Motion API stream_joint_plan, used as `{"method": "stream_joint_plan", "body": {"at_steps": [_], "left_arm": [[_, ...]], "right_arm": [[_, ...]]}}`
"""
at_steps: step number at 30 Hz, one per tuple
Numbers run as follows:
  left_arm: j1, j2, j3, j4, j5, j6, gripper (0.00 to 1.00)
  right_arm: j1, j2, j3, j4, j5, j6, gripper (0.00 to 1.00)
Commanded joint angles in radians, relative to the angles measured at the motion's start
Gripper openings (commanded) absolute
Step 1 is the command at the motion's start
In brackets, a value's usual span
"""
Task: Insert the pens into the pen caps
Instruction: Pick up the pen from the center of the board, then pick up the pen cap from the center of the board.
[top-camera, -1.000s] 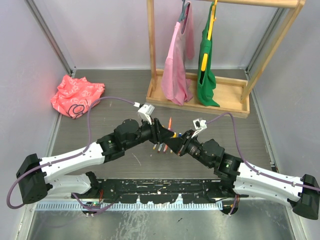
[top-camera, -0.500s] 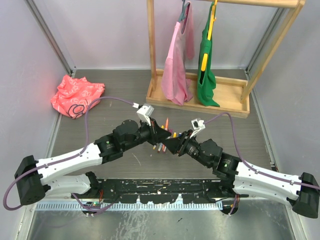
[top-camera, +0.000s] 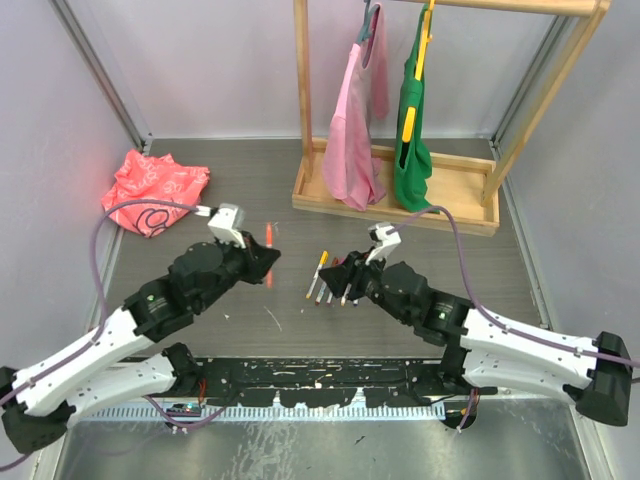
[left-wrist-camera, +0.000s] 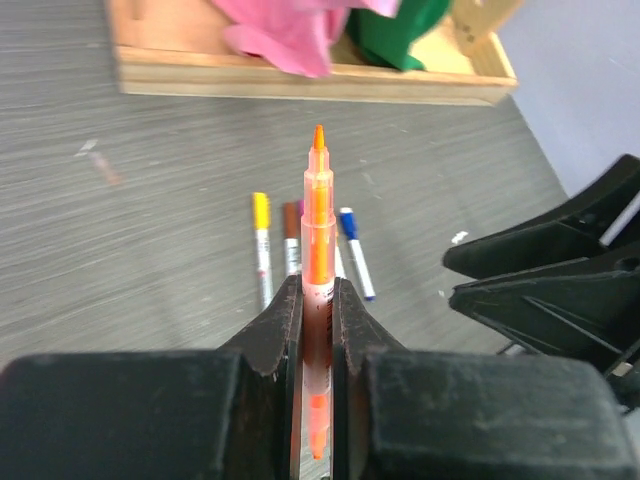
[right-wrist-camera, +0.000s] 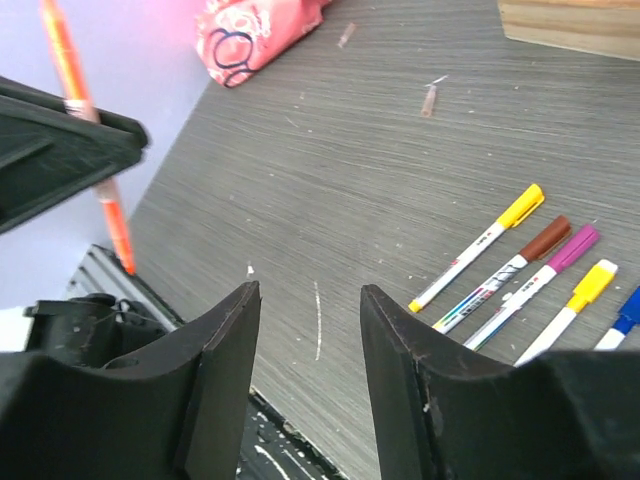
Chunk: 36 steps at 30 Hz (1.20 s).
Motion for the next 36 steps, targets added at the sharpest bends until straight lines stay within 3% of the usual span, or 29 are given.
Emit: {"method": "stream_joint_plan", "body": {"at_steps": [1, 9, 13, 18, 26, 36], "left_arm": [[0.092, -0.082, 0.044, -0.221, -0.038, 0.036, 0.0], [0.389, -0.066, 0.116, -0.453, 0.156, 0.075, 0.0], [0.467, -0.063, 0.167, -0.512, 0.222, 0.134, 0.0], [0.469, -0.14, 0.178, -0.5, 0.343, 0.251, 0.0], [0.469, -0.278, 0.157, -0.566, 0.286, 0.358, 0.0], [0.467, -0.355, 0.138, -0.575, 0.264, 0.351, 0.0]], "right_arm": [[-0.003, 0.133, 0.13, -0.107, 0.049, -0.072, 0.51], [-0.066, 0.461, 0.341, -0.13, -0.082, -0.092, 0.51], [-0.102, 0.641, 0.476, -0.152, -0.17, -0.095, 0.5], [-0.149, 0.84, 0.663, -0.244, -0.231, -0.099, 0.47], [-0.19, 1.124, 0.984, -0.42, -0.224, -0.153, 0.46], [-0.229, 1.354, 1.253, -0.536, -0.167, -0.172, 0.45]]}}
